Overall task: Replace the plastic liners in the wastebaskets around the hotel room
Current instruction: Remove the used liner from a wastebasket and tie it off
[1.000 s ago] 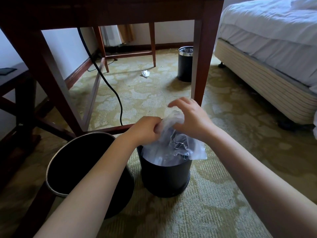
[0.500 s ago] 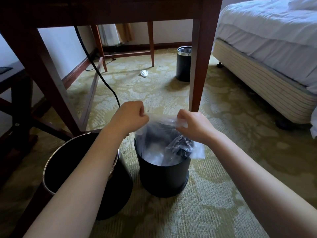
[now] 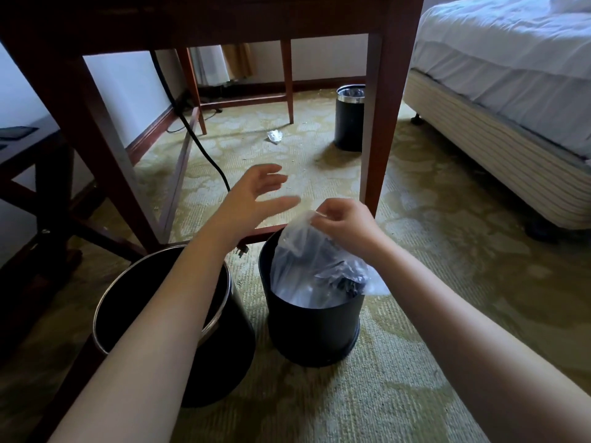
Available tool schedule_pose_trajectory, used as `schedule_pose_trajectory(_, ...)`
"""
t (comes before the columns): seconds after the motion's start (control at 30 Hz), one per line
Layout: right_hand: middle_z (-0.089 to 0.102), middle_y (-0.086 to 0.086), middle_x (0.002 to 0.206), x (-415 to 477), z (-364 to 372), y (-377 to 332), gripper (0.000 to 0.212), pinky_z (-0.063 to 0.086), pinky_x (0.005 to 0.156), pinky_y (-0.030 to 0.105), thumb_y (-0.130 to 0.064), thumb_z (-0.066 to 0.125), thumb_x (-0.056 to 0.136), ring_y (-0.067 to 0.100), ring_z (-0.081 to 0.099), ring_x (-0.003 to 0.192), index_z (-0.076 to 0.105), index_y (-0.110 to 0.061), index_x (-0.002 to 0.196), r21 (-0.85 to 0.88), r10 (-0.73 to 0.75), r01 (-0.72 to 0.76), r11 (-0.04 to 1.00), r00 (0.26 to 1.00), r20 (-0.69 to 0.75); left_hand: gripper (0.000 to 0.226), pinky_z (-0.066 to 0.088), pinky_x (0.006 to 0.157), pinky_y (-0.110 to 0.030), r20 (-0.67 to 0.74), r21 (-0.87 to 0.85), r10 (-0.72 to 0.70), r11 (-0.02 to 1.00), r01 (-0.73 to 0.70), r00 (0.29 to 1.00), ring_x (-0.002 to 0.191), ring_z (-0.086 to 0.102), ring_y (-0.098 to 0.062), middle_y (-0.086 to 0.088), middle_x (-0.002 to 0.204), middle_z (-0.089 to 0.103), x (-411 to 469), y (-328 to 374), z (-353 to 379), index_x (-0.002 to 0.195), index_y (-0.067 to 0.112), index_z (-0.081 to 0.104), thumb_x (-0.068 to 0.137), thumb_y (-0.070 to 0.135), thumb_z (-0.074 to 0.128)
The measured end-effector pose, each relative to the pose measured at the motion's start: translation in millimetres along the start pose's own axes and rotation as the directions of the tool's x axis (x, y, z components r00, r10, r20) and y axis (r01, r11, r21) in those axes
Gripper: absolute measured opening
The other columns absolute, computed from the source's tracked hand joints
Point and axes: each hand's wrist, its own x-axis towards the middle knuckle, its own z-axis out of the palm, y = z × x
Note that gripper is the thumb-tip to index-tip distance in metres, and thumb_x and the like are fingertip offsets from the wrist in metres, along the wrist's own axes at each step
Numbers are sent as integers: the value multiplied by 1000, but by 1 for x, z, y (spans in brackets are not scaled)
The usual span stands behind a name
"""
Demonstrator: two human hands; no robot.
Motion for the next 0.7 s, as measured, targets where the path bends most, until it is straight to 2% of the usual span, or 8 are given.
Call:
schedule_pose_trajectory(0.13, 59, -7, 63, 4, -5, -5, 13, 39, 50, 16, -25, 70, 87, 7, 51, 57, 65, -18, 77, 23, 1, 0, 1000, 999, -43, 124, 30, 108, -31, 282, 302, -271, 936, 183, 920, 138, 28, -8, 13, 151, 29, -11, -36, 4, 150, 34, 15, 49, 57, 83)
schedule_pose_trajectory(0.2, 59, -9, 61, 4, -4, -10, 15, 39, 49, 13, -24, 69, 88, 6, 52, 56, 64, -20, 74, 1, -21, 21, 1000, 998, -52, 115, 35, 102, -26, 361, 302, -266, 940, 158, 894, 133, 35, -6, 16, 144, 36, -13, -45, 21, 148, 33, 19, 57, 47, 87)
schedule_pose_trajectory(0.27, 61, -9, 62, 4, -2, -16, 20, 46, 57, 21, -24, 69, 88, 10, 57, 60, 60, -24, 70, -33, -65, 64, 997, 997, -39, 92, 43, 93, -23, 389, 234, -204, 965, 118, 899, 119, 51, -7, 11, 127, 55, -13, -45, 43, 136, 25, 42, 58, 41, 89)
schedule_pose_trajectory(0.33, 64, -8, 67, 3, 1, -23, 20, 50, 66, 28, -23, 70, 87, 14, 62, 68, 60, -25, 71, -111, -128, 127, 986, 992, 2, 60, 45, 78, -11, 337, 162, -210, 973, 163, 918, 95, 61, -3, 9, 99, 65, -13, -39, 63, 111, 19, 58, 61, 37, 87)
schedule_pose_trajectory(0.4, 68, -4, 76, 0, 2, -29, 15, 54, 75, 34, -22, 70, 86, 15, 64, 77, 62, -26, 73, -202, -193, 201, 959, 980, 57, 32, 40, 65, -3, 252, 150, -212, 973, 178, 944, 86, 59, 0, 15, 86, 59, -14, -30, 82, 98, 20, 58, 75, 26, 79)
schedule_pose_trajectory(0.5, 72, -3, 84, -5, -8, -37, 4, 56, 81, 32, -21, 69, 88, 13, 67, 84, 67, -24, 85, -106, -221, 234, 967, 968, 120, 9, 40, 59, -10, 102, 14, -238, 971, 238, 966, 77, 55, -4, 9, 85, 54, -14, -31, 98, 93, 14, 58, 89, 19, 65)
schedule_pose_trajectory(0.6, 73, -4, 94, -2, -33, -31, 16, 53, 88, 25, -21, 66, 91, 8, 69, 92, 65, -20, 107, 162, -192, 186, 969, 981, 24, 19, 41, 49, -10, 7, -54, -194, 979, 194, 981, 55, 56, 0, 2, 67, 58, -9, -26, 102, 82, 7, 60, 94, 21, 56)
schedule_pose_trajectory(0.7, 65, -2, 120, 3, -58, -7, 53, 47, 94, 23, -29, 71, 81, 7, 62, 110, 54, -23, 131, 293, -123, 100, 951, 990, 62, 23, 48, 57, -23, -70, -112, -272, 958, 263, 960, 72, 65, -17, -6, 79, 66, -4, -28, 97, 95, 6, 64, 89, 27, 57)
